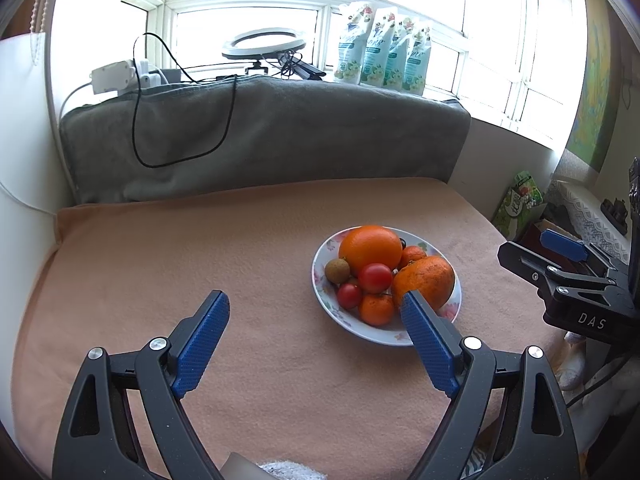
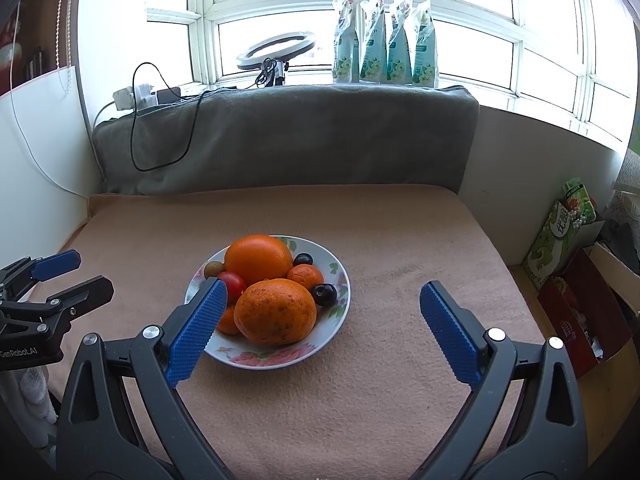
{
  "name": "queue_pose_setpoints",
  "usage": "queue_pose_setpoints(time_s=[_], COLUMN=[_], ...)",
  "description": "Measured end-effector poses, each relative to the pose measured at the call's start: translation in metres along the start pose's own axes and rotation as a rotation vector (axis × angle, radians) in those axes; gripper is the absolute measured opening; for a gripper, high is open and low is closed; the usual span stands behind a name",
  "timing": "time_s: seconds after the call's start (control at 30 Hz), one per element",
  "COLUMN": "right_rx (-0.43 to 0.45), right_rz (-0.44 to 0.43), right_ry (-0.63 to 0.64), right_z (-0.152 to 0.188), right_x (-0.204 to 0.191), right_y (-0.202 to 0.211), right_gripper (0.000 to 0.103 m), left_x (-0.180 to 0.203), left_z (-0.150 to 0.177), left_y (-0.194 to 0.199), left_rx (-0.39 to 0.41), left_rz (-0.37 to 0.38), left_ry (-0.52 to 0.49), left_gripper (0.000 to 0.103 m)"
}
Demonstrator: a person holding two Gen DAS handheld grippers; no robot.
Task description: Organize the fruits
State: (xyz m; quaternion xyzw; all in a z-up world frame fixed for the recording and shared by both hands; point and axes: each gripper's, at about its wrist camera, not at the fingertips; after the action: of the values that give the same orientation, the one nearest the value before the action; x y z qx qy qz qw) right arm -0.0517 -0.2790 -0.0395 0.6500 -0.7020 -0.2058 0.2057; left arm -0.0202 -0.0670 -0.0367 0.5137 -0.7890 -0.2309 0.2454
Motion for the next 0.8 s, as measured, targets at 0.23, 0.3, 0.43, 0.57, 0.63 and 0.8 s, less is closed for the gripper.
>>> queue_pose_setpoints(time_s=[0.23, 0.3, 0.43, 0.57, 0.63, 0.8], right_rx=[-0.003, -0.006, -0.008, -0.007, -0.007, -0.01], right_rz=[-0.001, -0.002, -0.003, -0.002, -0.002, -0.003], right_ry=[-0.002, -0.003, -0.004, -0.008, -0.008, -0.009], right_z=[0.0012, 0.0022, 0.003, 0.0035, 0.0032, 0.0041], right_x=[0.0005, -0.0007, -0.0016, -0.002, -0.0022, -0.0018], right_y=[-0.002, -0.0027, -0.0026, -0.0024, -0.0026, -0.0027], right_gripper=[0.099, 0.099, 0.099, 0.099, 0.099, 0.099], left_x=[-0.0006, -0.0005, -0.0001, -0.0003, 0.0004, 0.0009], left_z=[-0.0004, -0.0003, -0.0002, -0.0003, 0.0002, 0.0005], left_y=[0.0002, 0.0, -0.0001, 0.0005, 0.0019, 0.0031], left_rx=[0.0, 0.0, -0.001, 0.006, 0.015, 0.023], left_rz=[0.001, 0.0, -0.001, 0.001, 0.003, 0.012], left_ry=[0.002, 0.004, 0.006, 0.006, 0.001, -0.003], left_gripper=[0.088, 0.088, 0.088, 0.088, 0.088, 0.088])
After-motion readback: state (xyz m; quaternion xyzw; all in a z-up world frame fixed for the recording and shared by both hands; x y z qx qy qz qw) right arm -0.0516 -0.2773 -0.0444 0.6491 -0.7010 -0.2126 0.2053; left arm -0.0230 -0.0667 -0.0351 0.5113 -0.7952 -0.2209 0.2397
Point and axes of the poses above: each gripper's, at about its wrist camera, not at the fingertips, and y roughly against the way its jaws point, x to its right, z to its underside, and after that the axes turned 4 degrees about y, right-handed
